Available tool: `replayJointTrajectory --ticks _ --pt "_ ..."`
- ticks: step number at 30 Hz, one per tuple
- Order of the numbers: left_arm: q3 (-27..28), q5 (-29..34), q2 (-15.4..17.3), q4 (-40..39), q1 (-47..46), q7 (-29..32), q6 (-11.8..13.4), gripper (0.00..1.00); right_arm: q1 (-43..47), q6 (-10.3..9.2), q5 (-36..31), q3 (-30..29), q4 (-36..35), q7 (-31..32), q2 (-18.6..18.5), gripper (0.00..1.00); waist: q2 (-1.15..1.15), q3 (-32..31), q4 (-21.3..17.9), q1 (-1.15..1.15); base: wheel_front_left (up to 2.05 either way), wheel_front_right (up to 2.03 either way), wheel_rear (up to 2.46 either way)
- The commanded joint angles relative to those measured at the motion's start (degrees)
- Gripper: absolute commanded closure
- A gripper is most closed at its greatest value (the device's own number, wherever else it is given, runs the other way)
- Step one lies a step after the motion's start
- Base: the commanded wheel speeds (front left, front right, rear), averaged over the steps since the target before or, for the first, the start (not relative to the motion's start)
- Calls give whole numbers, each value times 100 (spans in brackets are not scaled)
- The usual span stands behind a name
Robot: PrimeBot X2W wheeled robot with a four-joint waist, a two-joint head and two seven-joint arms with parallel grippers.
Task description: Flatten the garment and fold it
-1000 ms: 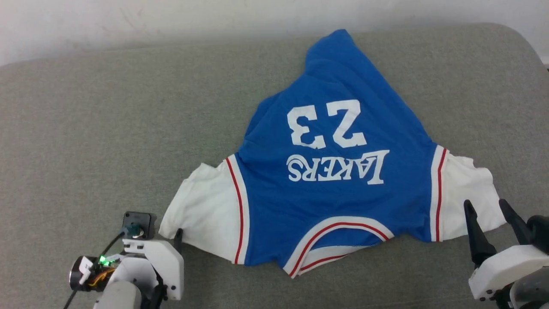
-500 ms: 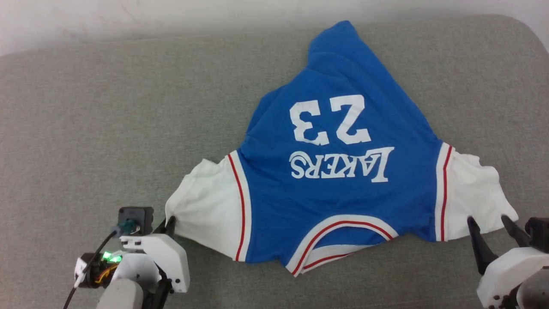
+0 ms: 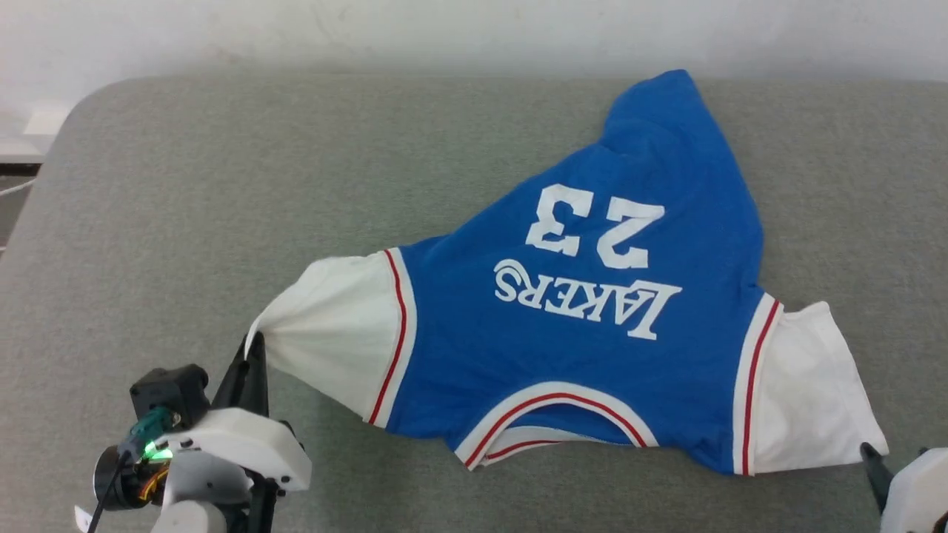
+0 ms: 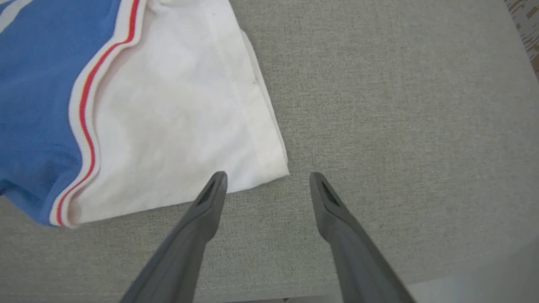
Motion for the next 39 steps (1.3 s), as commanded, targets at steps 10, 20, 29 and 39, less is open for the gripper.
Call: replayJointTrajectory --ticks 10,20,29,39 --pt "-338 2 -165 -433 273 77 42 100 -541 -10 -292 -265 675 441 3 0 0 186 379 0 0 0 0" --pt "-534 -30 -202 -439 230 102 -14 100 -522 -10 -73 157 1125 501 -107 100 0 141 414 0 0 0 0" --pt "-132 -334 39 -949 275 94 -41 100 -752 -10 523 343 -61 252 -473 100 0 -483 33 0 0 0 0" --pt "425 -695 378 -2110 -315 344 -4 100 -1750 -10 1140 267 -1194 397 -647 100 0 -1014 -234 0 0 0 0"
